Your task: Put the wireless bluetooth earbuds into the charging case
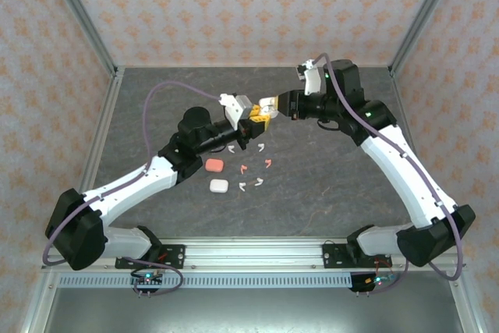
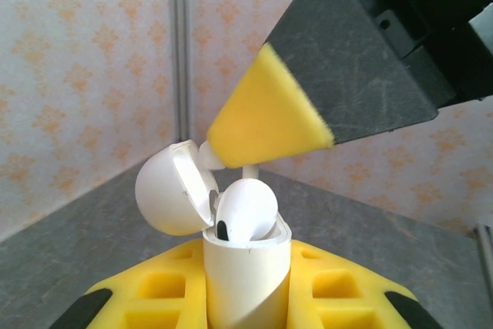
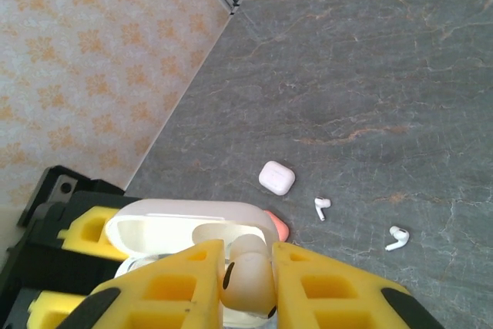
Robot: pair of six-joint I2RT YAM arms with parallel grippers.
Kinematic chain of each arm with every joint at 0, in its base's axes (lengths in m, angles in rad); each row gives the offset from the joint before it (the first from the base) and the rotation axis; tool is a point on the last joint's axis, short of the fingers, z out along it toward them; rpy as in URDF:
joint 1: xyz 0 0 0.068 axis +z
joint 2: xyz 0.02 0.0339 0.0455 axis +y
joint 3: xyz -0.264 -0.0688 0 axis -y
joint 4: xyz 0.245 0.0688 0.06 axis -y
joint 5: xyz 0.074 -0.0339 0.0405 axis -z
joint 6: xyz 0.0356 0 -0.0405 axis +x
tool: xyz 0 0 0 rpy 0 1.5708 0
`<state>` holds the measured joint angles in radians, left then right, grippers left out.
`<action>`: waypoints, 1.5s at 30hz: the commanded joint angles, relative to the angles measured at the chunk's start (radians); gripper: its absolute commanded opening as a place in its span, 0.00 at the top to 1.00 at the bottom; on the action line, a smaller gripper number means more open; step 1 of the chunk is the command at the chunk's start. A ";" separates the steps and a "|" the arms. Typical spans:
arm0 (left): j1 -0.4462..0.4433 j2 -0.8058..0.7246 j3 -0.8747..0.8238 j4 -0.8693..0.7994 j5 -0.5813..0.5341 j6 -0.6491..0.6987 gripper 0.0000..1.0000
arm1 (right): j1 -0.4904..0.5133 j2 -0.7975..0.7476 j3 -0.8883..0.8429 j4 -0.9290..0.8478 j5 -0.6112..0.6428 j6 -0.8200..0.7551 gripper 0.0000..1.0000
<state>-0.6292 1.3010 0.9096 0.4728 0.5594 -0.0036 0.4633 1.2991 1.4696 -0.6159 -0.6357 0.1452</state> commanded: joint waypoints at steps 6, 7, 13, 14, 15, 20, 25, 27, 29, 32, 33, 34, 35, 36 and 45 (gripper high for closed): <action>0.061 0.026 0.066 -0.008 0.247 -0.080 1.00 | -0.009 -0.037 -0.005 0.020 -0.114 -0.127 0.80; 0.062 0.027 0.070 -0.017 0.259 -0.082 1.00 | -0.008 -0.036 -0.002 0.016 -0.119 -0.139 0.80; 0.077 0.034 0.075 -0.009 0.327 -0.109 1.00 | -0.009 -0.060 0.018 -0.021 -0.110 -0.271 0.80; 0.081 0.037 0.080 -0.012 0.345 -0.116 1.00 | -0.008 -0.064 0.023 -0.020 -0.108 -0.299 0.80; 0.083 0.040 0.085 -0.019 0.359 -0.116 1.00 | -0.008 -0.067 0.026 -0.023 -0.104 -0.331 0.80; 0.093 0.040 0.115 -0.096 0.411 -0.084 1.00 | -0.009 -0.084 0.047 -0.042 -0.107 -0.493 0.80; 0.098 0.036 0.117 -0.101 0.430 -0.085 1.00 | -0.011 -0.086 0.050 -0.074 -0.157 -0.593 0.80; 0.096 0.036 0.117 -0.097 0.433 -0.090 1.00 | -0.011 -0.083 0.047 -0.082 -0.176 -0.615 0.80; 0.096 0.036 0.116 -0.093 0.436 -0.095 1.00 | -0.011 -0.082 0.045 -0.088 -0.195 -0.631 0.80; 0.096 0.035 0.114 -0.082 0.438 -0.103 1.00 | -0.010 -0.081 0.036 -0.099 -0.203 -0.656 0.80; 0.097 0.035 0.113 -0.075 0.438 -0.110 1.00 | -0.010 -0.083 0.032 -0.103 -0.200 -0.665 0.80; 0.097 0.036 0.111 -0.065 0.439 -0.115 1.00 | -0.010 -0.084 0.024 -0.104 -0.197 -0.670 0.80; 0.097 0.036 0.110 -0.061 0.441 -0.120 1.00 | -0.011 -0.086 0.018 -0.103 -0.194 -0.674 0.80; 0.097 0.035 0.111 -0.056 0.442 -0.126 1.00 | -0.011 -0.087 0.011 -0.101 -0.194 -0.677 0.80; 0.097 0.038 0.109 -0.034 0.455 -0.147 1.00 | -0.021 -0.092 -0.027 -0.087 -0.193 -0.687 0.81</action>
<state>-0.5404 1.3430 0.9886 0.3801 0.9882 -0.1337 0.4545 1.2263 1.4574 -0.7082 -0.8089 -0.5148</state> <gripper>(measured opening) 0.204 0.195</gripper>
